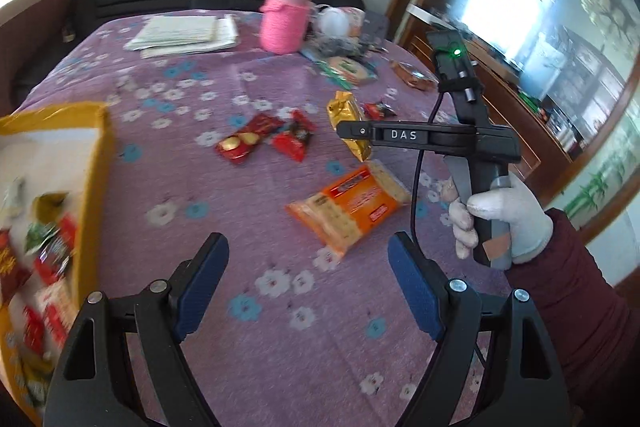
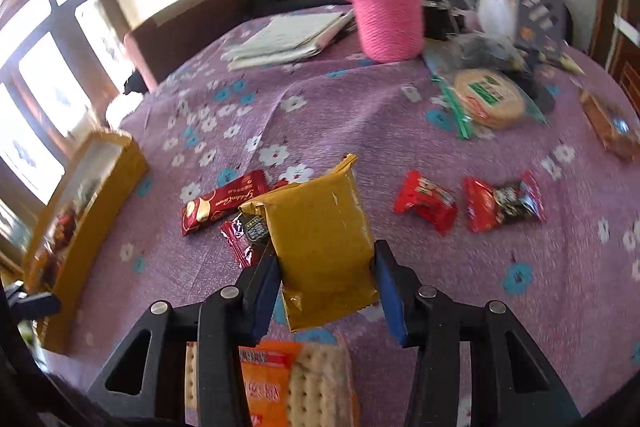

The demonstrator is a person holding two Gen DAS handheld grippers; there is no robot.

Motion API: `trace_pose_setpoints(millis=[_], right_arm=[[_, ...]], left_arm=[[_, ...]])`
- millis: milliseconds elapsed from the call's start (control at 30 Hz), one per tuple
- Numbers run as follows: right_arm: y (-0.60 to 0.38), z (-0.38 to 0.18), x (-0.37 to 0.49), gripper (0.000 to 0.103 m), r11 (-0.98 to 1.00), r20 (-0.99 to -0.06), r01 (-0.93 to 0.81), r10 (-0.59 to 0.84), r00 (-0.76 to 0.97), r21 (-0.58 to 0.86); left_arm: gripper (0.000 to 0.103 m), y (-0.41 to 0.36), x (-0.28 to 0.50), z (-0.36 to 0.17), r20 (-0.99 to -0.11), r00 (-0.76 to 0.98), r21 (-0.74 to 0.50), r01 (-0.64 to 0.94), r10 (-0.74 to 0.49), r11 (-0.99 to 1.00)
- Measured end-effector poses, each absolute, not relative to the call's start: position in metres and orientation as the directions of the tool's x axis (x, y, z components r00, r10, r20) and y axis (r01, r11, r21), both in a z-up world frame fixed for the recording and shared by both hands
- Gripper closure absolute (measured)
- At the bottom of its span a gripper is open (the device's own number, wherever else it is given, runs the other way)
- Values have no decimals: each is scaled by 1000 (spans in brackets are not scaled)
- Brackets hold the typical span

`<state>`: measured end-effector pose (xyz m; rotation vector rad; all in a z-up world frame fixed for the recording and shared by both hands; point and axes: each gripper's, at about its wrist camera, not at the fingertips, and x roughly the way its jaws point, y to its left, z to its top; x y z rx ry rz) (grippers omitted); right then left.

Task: Organize snacks
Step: 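Grasp the mustard-yellow pouch with the right gripper while the left grasps the orange cracker pack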

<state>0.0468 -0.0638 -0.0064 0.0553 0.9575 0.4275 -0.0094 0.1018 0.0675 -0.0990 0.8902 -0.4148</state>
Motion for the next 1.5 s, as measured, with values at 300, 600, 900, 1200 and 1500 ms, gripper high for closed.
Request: trace_pose_setpoints(millis=[300,600,900,1200,1500], right_arm=[[-134,6,5,57,868,-647,-198,475,596,455],[-152,-8,10,57,812,-613,-169,542,575,559],[-151,-7,5,57,814,-606,-183,542,582,552],[-138,-3,-1,57,826,-602,-227,537,591,515],[-97,14,-13,57,826,-609,-300,557,565,477]], left_arm=[[21,31,44,43,-782,475,-93,552,-404,829],[21,-11,57,11,-847,387,-34,646,-365,762],[49,-8,56,11,-852,439,-24,508,-284,861],[49,53,21,41,-797,509,-134,375,-324,917],[49,184,-27,113,-713,657,-187,158,-245,970]])
